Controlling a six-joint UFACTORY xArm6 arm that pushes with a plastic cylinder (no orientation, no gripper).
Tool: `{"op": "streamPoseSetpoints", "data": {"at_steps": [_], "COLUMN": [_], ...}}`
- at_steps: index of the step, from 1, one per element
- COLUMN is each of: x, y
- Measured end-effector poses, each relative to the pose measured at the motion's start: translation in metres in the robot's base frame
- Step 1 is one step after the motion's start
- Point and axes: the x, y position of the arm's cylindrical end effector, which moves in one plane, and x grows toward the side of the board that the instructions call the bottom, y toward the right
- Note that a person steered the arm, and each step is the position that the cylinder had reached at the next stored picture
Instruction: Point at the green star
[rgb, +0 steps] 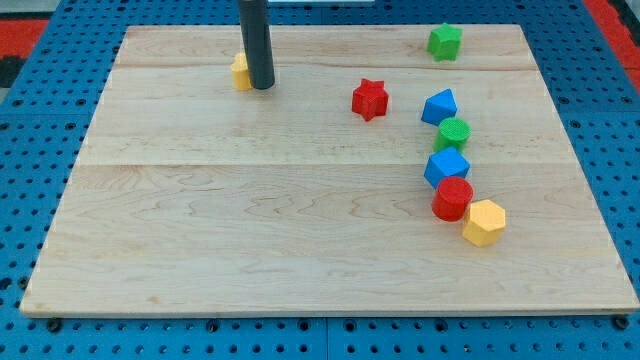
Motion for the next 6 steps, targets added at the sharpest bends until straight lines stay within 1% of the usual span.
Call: {"op": "streamPoseSetpoints", "data": {"at_steps": [1, 2, 3, 4, 5, 6], "x": [0.004, 0.03, -0.038, -0.068, -0.023, 0.042], "y": [-0.001, 0.005, 0.104, 0.163, 0.212, 0.183]}}
